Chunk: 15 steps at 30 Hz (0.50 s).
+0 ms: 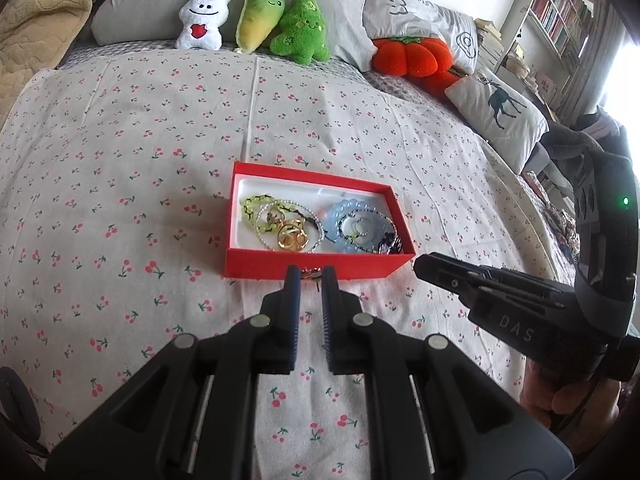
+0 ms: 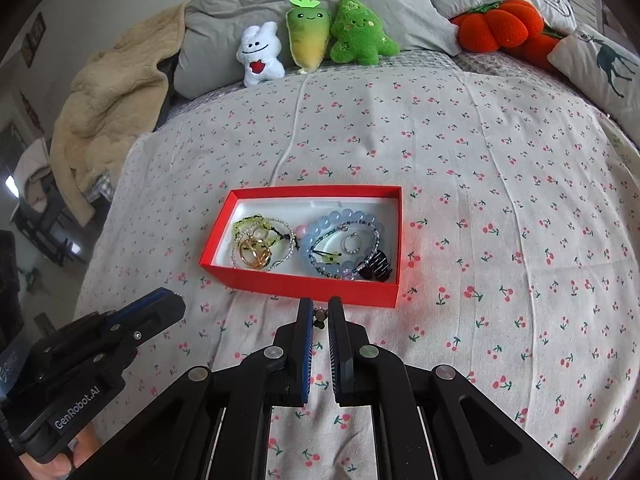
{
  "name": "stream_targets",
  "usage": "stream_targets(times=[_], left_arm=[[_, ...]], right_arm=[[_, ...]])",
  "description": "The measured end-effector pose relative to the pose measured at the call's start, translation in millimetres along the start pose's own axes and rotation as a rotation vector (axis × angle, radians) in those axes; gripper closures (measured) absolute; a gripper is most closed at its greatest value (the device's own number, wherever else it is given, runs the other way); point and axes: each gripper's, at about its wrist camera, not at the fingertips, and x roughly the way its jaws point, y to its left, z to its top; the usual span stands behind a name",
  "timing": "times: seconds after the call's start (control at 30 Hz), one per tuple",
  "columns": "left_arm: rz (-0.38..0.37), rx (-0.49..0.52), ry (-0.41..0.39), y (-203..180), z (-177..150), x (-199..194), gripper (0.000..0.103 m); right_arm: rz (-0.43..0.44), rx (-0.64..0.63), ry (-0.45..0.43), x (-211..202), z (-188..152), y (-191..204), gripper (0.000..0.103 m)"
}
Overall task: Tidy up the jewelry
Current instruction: 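Carry both charms over the red box and open the left tool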
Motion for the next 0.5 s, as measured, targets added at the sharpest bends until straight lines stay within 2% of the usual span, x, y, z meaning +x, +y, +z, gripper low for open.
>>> stream_targets(times=[0.13,0.27,0.5], left_arm=[[-0.017,0.019,-0.022,-4.3,13.4,18.1,0.091],[0.002,0.080,-0.038,-12.9,21.7,39.3,0.091],[0.034,0.124,-0.011,-14.7,24.9,69.4,0.091]], right_arm=[[-0.017,0.021,-0.008,8.9,9.8,-9.5,0.095],[-0.034,0.026,-0.013,22.2,15.9,-19.8,0.095],[-0.057,0.028,0.011,36.8,18.9,-36.3,0.095]])
